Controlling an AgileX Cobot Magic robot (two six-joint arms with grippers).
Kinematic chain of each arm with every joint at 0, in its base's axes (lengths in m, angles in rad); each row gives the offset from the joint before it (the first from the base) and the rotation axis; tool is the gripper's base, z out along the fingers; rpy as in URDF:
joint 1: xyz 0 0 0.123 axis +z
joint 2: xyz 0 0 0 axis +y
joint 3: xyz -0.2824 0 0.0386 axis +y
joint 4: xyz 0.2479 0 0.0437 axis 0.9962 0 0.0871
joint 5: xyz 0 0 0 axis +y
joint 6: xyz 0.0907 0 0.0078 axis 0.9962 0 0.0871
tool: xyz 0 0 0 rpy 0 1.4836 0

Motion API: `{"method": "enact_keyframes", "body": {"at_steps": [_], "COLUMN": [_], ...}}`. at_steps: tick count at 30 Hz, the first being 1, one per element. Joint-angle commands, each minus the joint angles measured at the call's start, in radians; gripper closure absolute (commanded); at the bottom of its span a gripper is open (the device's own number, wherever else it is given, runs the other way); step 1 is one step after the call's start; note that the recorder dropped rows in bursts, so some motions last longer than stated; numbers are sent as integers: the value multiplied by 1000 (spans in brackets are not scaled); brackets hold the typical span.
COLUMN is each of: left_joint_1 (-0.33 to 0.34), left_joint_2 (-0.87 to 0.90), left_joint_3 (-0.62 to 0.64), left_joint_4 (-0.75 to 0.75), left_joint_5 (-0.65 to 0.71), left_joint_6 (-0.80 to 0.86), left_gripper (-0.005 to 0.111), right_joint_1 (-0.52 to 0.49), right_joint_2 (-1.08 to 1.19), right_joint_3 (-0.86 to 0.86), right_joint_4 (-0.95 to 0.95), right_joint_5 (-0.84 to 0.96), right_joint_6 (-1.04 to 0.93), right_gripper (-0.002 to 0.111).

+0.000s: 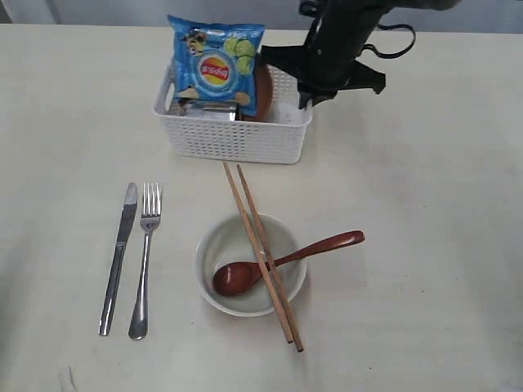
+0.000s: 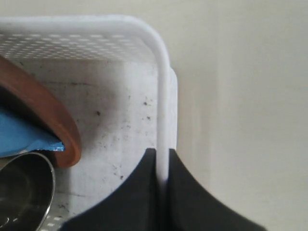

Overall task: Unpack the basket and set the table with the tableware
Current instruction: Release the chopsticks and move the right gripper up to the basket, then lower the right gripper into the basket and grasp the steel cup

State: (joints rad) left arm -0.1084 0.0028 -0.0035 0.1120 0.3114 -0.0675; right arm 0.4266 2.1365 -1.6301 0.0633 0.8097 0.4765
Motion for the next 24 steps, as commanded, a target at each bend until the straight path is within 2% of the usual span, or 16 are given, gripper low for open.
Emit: {"method": "enact_keyframes", "body": {"at_steps": [1,11,13,18,20,24], "left_joint_1": [-6,-6,-6,-6,-6,-6], "left_joint_2": [-3,-3,-3,-3,-3,-3], "left_joint_3": [3,3,3,3,3,3], "left_joint_4": [-12,-12,-12,-12,-12,-12], "left_joint_5": [-7,-7,-7,-7,-7,-7], "left_joint_6": [0,0,0,0,0,0], "left_gripper": [107,107,107,107,107,107], "right_joint_1": [-94,-177,-185,-191,-191,-191], "right_joint_2": [-7,-7,-7,-7,-11,-50], "right_joint_3": [-6,-6,-6,-6,-8,-8], "right_joint_4": [-20,-20,-20,-20,-20,-16], "right_joint_5": [35,121,126,150,169,198], "right_joint_6": [2,-174,-176,-182,-213,-267], "right_gripper": [109,108,99,61,57,61]}}
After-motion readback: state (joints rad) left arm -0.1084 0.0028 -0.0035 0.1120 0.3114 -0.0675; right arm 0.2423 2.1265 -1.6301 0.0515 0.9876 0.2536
